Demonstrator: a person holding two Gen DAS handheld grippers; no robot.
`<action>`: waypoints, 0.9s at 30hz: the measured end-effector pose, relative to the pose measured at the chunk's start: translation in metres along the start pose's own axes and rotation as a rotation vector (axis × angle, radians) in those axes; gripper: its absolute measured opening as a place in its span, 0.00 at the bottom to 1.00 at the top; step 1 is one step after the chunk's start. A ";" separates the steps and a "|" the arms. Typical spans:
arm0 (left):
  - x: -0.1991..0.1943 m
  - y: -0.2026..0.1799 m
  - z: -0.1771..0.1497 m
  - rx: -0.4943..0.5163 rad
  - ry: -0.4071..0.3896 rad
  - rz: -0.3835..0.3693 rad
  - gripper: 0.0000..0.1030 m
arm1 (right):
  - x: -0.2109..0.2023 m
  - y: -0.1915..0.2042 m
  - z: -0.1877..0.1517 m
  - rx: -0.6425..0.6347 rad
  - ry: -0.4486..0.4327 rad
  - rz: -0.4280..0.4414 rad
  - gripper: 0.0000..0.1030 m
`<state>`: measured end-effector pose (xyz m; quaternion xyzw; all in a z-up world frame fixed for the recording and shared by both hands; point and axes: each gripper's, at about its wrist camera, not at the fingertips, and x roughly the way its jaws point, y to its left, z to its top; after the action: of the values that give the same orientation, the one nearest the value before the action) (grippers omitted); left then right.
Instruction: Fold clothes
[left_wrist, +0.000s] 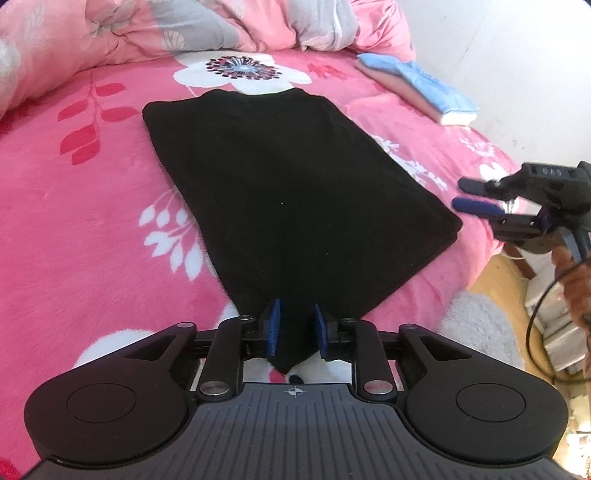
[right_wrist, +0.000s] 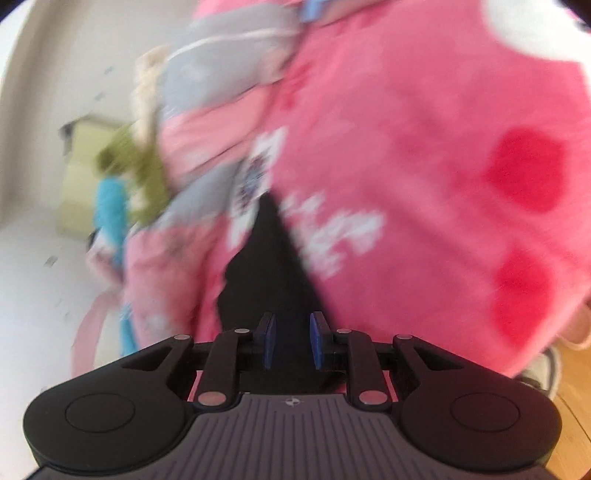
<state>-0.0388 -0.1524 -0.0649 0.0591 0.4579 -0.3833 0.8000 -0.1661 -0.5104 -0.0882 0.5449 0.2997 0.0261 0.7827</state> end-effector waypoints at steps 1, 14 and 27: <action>0.000 -0.003 0.001 0.002 0.006 0.010 0.26 | 0.003 -0.002 -0.003 -0.011 0.013 -0.015 0.21; -0.007 -0.026 0.000 0.042 0.017 0.099 0.44 | -0.016 0.025 -0.030 -0.239 -0.088 -0.173 0.17; -0.003 -0.029 0.001 0.042 0.002 0.152 0.46 | -0.017 0.031 -0.069 -0.465 0.004 -0.337 0.17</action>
<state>-0.0585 -0.1720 -0.0546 0.1108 0.4446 -0.3311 0.8249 -0.2051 -0.4464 -0.0698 0.2934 0.3735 -0.0354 0.8793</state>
